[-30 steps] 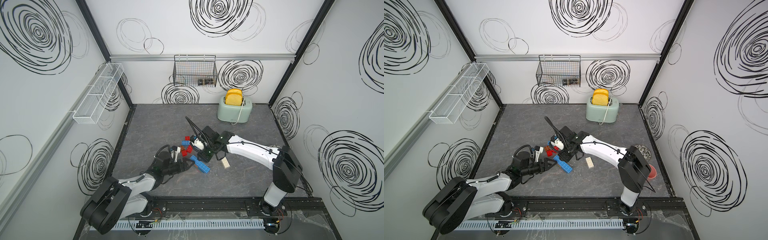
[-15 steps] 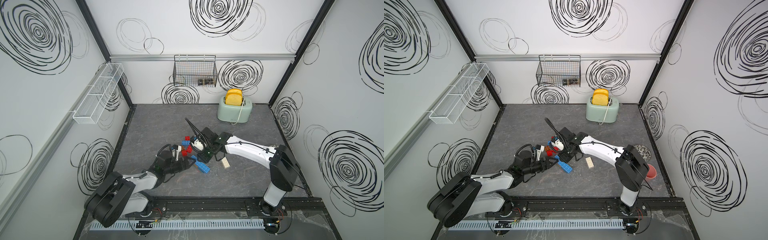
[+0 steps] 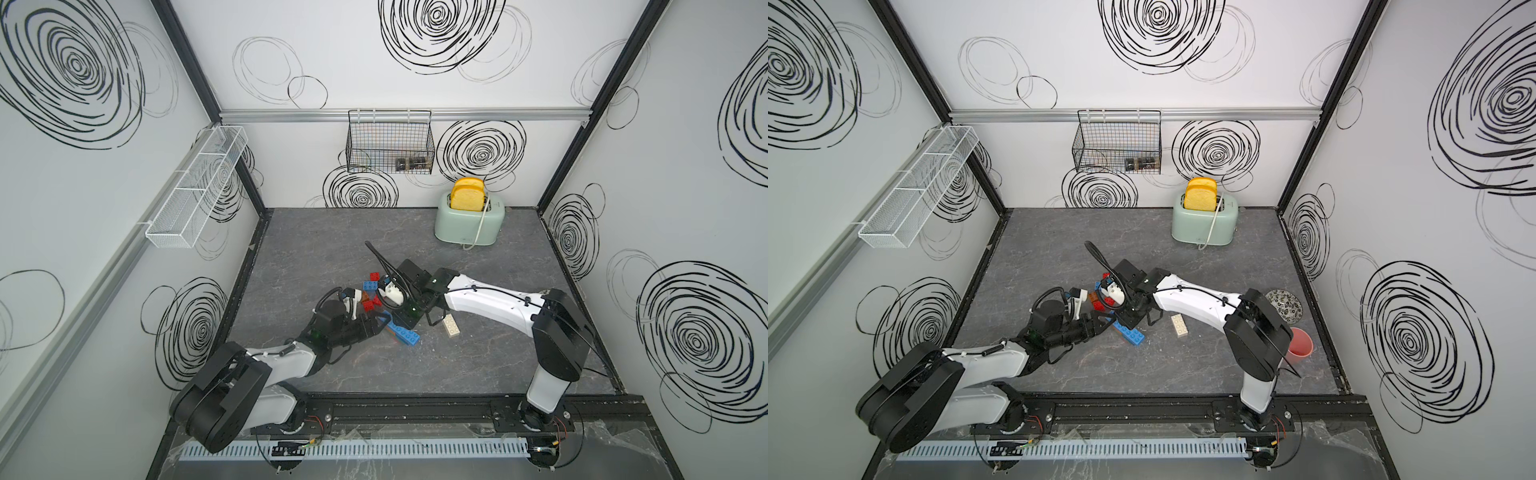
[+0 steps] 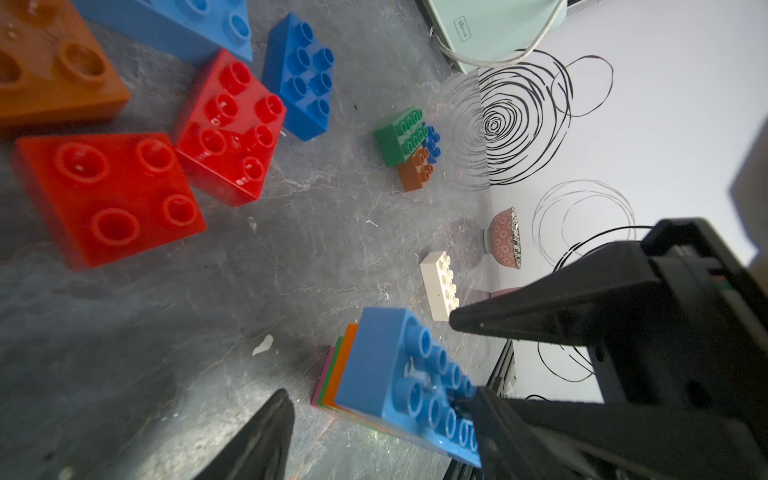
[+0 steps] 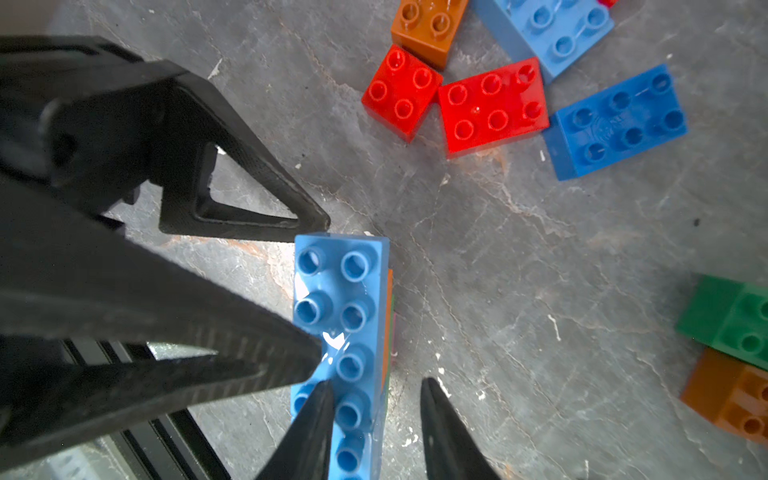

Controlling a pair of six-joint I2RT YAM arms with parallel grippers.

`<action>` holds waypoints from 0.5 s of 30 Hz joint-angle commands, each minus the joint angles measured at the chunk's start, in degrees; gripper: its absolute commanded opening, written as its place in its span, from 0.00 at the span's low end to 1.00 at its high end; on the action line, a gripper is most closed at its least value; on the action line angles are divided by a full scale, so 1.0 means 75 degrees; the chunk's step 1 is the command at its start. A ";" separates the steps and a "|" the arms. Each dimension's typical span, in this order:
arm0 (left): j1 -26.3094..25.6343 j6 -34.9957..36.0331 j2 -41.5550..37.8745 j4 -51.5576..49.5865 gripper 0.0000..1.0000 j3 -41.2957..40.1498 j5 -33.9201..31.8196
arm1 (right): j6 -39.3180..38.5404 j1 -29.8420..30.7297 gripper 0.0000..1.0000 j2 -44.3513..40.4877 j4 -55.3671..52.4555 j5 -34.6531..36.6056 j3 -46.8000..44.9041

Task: Assemble a heart with lego
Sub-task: Assemble the lego brick with the lego brick.

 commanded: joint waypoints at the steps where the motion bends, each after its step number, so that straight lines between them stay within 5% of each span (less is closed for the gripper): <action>1: -0.0033 -0.0022 0.0009 0.0290 0.72 0.0135 -0.0143 | -0.0052 0.0084 0.38 0.0288 -0.0220 0.0269 -0.0271; 15: -0.0355 -0.0027 0.0112 0.0207 0.62 -0.0096 -0.0366 | -0.0090 0.0021 0.38 -0.0074 -0.0111 -0.0007 -0.0278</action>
